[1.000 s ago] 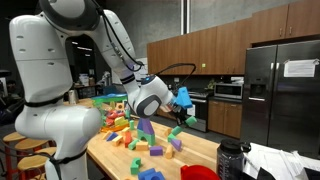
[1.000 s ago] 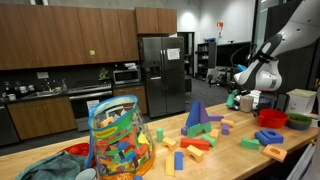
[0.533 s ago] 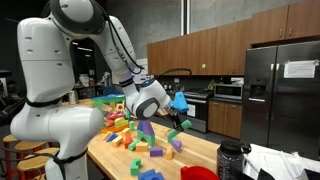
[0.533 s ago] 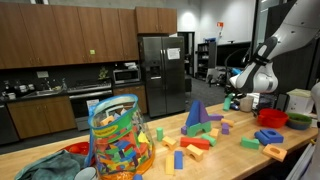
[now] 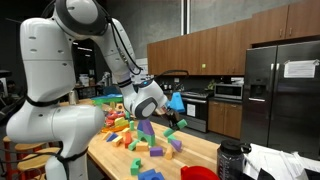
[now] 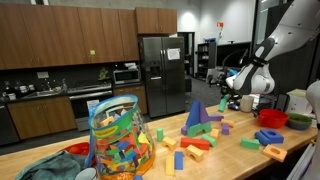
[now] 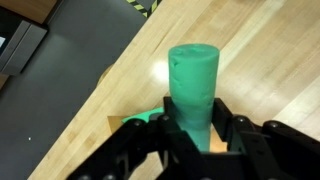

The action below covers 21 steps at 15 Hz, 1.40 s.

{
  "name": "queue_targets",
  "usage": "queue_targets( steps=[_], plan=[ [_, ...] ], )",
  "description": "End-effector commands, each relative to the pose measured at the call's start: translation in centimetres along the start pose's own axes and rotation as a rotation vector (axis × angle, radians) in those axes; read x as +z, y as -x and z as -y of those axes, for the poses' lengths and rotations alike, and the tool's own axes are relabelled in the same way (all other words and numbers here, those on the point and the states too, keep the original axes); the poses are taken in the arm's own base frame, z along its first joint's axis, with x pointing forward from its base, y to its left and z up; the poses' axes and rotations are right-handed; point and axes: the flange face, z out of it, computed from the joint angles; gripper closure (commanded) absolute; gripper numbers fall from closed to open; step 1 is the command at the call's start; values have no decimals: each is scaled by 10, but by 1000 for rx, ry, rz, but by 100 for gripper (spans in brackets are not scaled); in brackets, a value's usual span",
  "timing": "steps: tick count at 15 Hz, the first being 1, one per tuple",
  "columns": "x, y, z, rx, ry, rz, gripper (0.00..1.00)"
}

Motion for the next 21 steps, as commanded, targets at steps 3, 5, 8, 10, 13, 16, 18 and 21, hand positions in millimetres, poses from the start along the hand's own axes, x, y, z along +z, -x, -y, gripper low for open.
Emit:
queue_targets(
  steps=[3, 5, 8, 10, 13, 16, 18, 21],
  plan=[
    [3, -8, -6, 29, 9, -12, 84],
    [4, -11, -6, 29, 8, -19, 84],
    [6, -13, -6, 36, 4, -28, 84],
    [9, -16, -3, 29, -12, -59, 84],
    [17, -26, 6, -7, -65, -174, 84],
    [25, -33, 17, -31, -122, -249, 84],
    [28, -35, 25, -40, -146, -278, 84],
    [32, -35, 35, -53, -171, -308, 84]
  ],
)
